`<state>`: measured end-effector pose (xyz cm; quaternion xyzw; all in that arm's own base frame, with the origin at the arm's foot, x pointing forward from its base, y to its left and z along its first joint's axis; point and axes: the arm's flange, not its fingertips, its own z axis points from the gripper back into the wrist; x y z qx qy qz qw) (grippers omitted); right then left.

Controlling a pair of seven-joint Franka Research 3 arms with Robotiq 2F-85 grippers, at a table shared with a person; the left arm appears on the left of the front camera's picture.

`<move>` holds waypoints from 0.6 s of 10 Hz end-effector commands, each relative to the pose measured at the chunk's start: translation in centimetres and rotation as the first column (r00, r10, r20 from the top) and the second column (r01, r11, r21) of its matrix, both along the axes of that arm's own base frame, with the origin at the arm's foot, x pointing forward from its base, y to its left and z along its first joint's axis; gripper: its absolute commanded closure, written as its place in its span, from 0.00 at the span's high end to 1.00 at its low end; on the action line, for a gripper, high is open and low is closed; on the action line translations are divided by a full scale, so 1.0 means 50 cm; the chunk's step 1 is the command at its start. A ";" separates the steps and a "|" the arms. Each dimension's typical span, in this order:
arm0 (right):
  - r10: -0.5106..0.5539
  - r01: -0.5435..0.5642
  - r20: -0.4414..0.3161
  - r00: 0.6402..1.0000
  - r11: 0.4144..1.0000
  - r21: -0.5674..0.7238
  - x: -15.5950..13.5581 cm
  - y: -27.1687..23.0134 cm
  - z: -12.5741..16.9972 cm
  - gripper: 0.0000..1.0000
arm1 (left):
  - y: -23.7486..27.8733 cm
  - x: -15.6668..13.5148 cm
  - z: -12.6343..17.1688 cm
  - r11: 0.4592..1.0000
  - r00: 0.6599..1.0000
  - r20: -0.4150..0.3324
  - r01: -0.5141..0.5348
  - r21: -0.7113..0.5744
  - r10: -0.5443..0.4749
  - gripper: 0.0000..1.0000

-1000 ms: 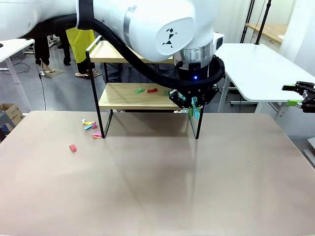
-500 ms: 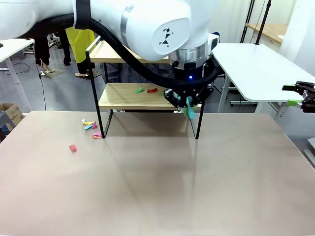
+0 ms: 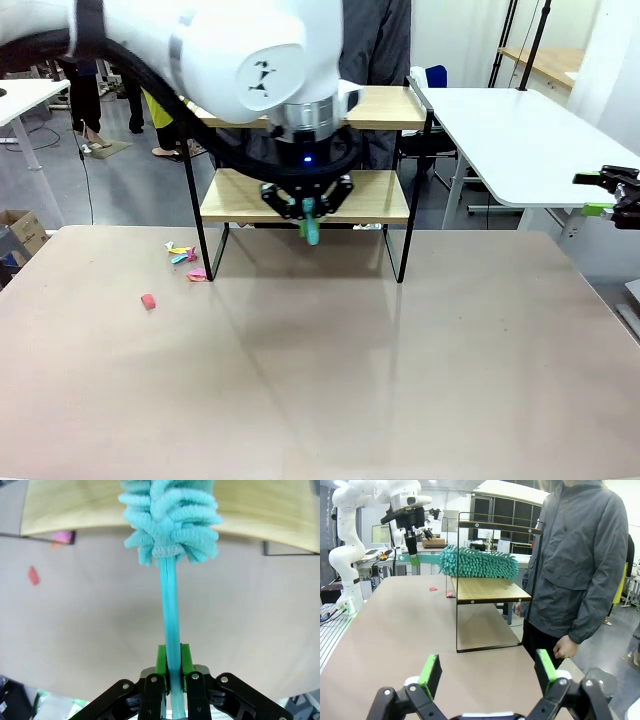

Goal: Clean the shelf.
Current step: Clean the specific section of the Shelf indicated by the human with the Duster.

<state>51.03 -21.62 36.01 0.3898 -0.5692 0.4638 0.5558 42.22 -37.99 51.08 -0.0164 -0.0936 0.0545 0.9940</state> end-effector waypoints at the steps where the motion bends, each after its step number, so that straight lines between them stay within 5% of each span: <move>1: -0.002 0.002 0.005 1.000 1.000 -0.004 0.001 0.001 0.007 1.00 | 0.104 -0.031 0.005 0.984 0.995 -0.017 -0.096 0.151 0.100 0.13; 4: -0.002 0.002 0.005 1.000 1.000 -0.004 0.001 0.001 0.007 1.00 | 0.154 -0.058 0.042 0.939 0.986 0.038 -0.167 0.301 0.163 0.13; 6: -0.002 0.002 0.005 1.000 1.000 -0.004 0.001 0.001 0.007 1.00 | 0.120 -0.064 0.066 0.952 0.987 0.103 -0.144 0.269 0.120 0.13</move>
